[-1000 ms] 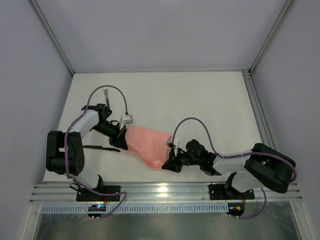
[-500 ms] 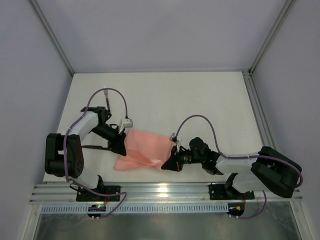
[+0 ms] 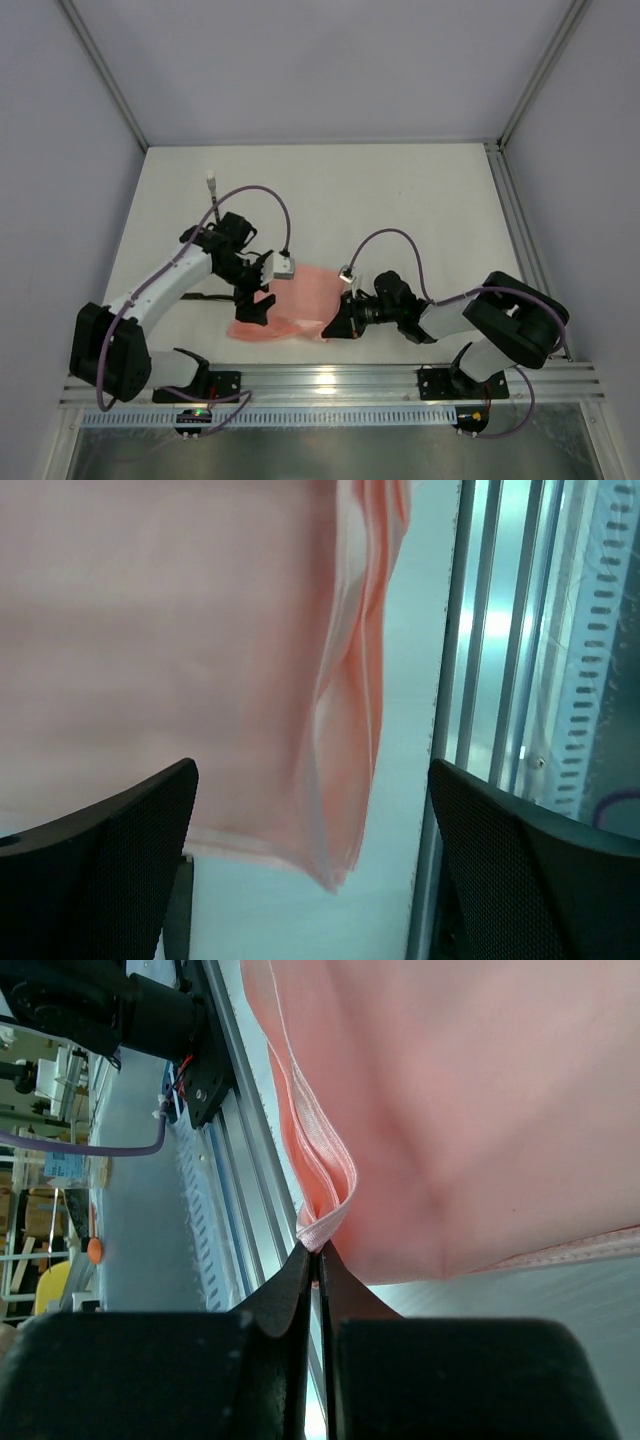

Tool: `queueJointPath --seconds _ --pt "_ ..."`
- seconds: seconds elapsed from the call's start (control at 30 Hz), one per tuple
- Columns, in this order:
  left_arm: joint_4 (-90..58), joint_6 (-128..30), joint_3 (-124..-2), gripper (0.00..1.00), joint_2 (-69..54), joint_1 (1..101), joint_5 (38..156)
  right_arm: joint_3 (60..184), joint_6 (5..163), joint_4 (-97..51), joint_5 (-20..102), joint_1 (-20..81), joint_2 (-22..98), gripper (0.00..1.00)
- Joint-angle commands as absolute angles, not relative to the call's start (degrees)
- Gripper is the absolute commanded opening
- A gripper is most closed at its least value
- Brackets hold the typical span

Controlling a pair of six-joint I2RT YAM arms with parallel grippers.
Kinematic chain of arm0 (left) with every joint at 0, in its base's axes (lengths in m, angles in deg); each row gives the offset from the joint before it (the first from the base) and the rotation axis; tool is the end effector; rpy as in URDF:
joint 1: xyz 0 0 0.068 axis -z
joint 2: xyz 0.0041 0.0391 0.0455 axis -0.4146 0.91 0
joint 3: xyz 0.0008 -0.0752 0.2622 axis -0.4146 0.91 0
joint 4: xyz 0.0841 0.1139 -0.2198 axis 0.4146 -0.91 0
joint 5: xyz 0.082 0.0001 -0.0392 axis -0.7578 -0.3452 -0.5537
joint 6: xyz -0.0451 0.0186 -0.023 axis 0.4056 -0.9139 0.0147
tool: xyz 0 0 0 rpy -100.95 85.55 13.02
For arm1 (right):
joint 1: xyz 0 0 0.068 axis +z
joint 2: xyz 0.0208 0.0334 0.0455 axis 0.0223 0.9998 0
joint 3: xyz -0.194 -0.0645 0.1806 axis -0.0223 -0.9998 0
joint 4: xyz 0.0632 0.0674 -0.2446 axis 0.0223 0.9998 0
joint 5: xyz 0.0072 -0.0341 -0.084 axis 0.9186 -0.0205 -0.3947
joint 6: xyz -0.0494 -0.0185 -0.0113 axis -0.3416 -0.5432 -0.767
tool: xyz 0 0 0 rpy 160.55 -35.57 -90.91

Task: Fold the napkin into a case and place the utensils inside
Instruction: Fold the lower triangle-folded napkin at the center of the board.

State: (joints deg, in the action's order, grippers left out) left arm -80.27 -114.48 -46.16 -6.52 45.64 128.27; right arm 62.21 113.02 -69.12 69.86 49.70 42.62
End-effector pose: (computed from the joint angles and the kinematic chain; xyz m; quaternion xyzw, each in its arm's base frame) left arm 0.1974 -0.1006 0.2347 0.5858 0.7360 -0.3082 0.1417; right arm 0.1397 0.1891 0.1243 -0.2545 0.7760 0.5400 0.2036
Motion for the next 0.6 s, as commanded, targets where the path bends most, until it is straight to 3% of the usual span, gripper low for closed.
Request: queueJointPath --seconds 0.0,0.27,0.57 --pt "-69.1 -108.0 -41.0 0.99 -9.6 52.8 122.5 61.6 116.8 -79.4 71.7 48.2 45.0 0.04" --pt "-57.4 -105.0 -38.0 0.99 -7.5 64.2 115.9 60.8 119.4 -85.6 72.2 47.9 50.7 0.04" --pt "-57.3 -104.6 -34.0 0.99 -7.4 72.2 112.8 60.4 121.3 -89.0 70.2 47.8 52.9 0.04"
